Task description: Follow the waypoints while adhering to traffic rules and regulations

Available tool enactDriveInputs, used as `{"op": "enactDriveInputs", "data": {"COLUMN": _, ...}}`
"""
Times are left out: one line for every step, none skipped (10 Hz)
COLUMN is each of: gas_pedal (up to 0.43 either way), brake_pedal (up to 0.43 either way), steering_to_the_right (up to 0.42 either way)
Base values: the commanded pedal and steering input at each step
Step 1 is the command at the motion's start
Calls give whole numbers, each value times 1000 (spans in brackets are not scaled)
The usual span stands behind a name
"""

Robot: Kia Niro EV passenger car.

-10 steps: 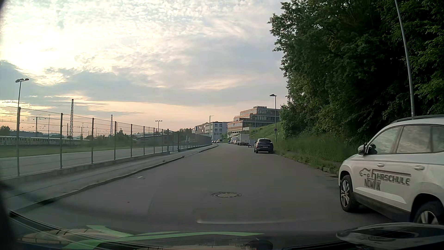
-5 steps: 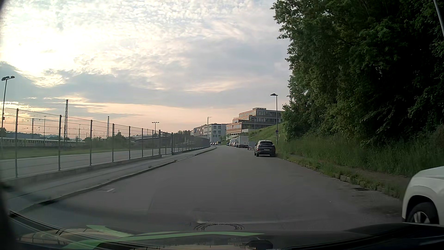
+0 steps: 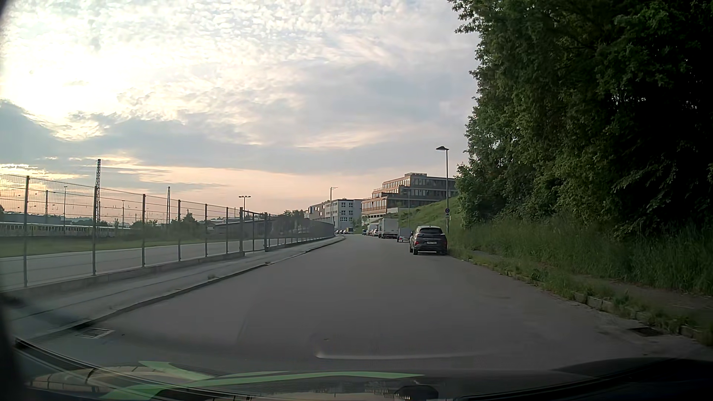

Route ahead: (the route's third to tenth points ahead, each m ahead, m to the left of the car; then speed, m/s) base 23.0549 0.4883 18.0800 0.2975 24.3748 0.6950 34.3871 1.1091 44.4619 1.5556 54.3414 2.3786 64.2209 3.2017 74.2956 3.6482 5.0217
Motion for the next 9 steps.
{"op": "enactDriveInputs", "data": {"gas_pedal": 59, "brake_pedal": 0, "steering_to_the_right": 2}}
{"op": "enactDriveInputs", "data": {"gas_pedal": 59, "brake_pedal": 0, "steering_to_the_right": 1}}
{"op": "enactDriveInputs", "data": {"gas_pedal": 59, "brake_pedal": 0, "steering_to_the_right": 0}}
{"op": "enactDriveInputs", "data": {"gas_pedal": 59, "brake_pedal": 0, "steering_to_the_right": -3}}
{"op": "enactDriveInputs", "data": {"gas_pedal": 59, "brake_pedal": 0, "steering_to_the_right": -4}}
{"op": "enactDriveInputs", "data": {"gas_pedal": 59, "brake_pedal": 0, "steering_to_the_right": -5}}
{"op": "enactDriveInputs", "data": {"gas_pedal": 59, "brake_pedal": 0, "steering_to_the_right": -5}}
{"op": "enactDriveInputs", "data": {"gas_pedal": 59, "brake_pedal": 0, "steering_to_the_right": -5}}
{"op": "enactDriveInputs", "data": {"gas_pedal": 47, "brake_pedal": 0, "steering_to_the_right": -6}}
